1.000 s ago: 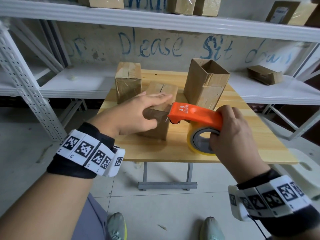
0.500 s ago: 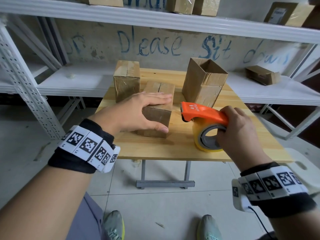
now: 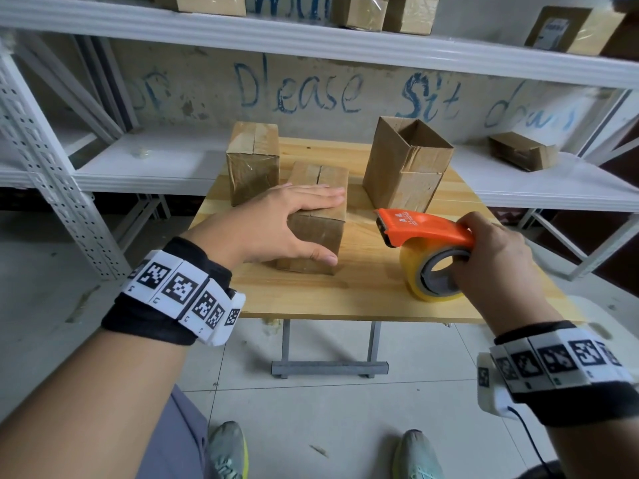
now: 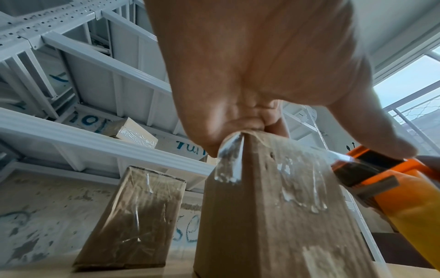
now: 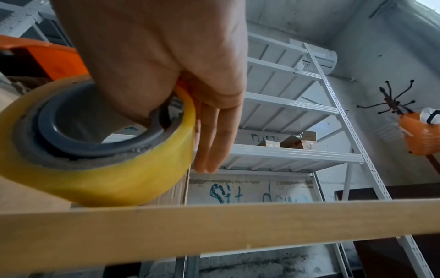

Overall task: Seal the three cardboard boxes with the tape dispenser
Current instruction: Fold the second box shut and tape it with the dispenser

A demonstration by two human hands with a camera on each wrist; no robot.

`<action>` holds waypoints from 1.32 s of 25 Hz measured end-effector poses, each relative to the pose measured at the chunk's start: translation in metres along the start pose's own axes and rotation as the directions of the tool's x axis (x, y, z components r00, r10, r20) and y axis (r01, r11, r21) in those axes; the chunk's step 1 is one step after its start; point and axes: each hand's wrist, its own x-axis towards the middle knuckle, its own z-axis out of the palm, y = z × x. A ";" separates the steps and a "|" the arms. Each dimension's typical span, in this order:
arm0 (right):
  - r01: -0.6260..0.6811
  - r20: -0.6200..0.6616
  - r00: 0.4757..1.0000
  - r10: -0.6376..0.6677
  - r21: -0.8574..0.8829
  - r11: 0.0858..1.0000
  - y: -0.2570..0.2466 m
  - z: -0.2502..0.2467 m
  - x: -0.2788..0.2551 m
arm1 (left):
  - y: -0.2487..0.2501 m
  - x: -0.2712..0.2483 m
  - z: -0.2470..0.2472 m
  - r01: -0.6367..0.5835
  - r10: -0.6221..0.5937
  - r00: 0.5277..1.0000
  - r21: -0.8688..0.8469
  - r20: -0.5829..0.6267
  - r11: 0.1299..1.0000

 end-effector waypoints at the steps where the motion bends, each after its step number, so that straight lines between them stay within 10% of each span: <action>1: -0.006 0.003 1.000 0.006 -0.012 1.000 0.001 -0.001 0.001 | 0.000 0.000 0.000 0.001 -0.001 1.000 -0.002 -0.001 1.000; 24: -0.085 -0.021 0.996 0.086 0.021 0.996 0.002 -0.015 -0.001 | -0.007 0.004 0.005 -0.005 0.005 1.000 0.005 -0.017 1.000; 33: 0.107 0.037 0.994 -0.100 -0.252 0.962 -0.046 -0.001 0.003 | 0.002 0.002 0.007 0.016 -0.016 1.000 0.011 -0.016 1.000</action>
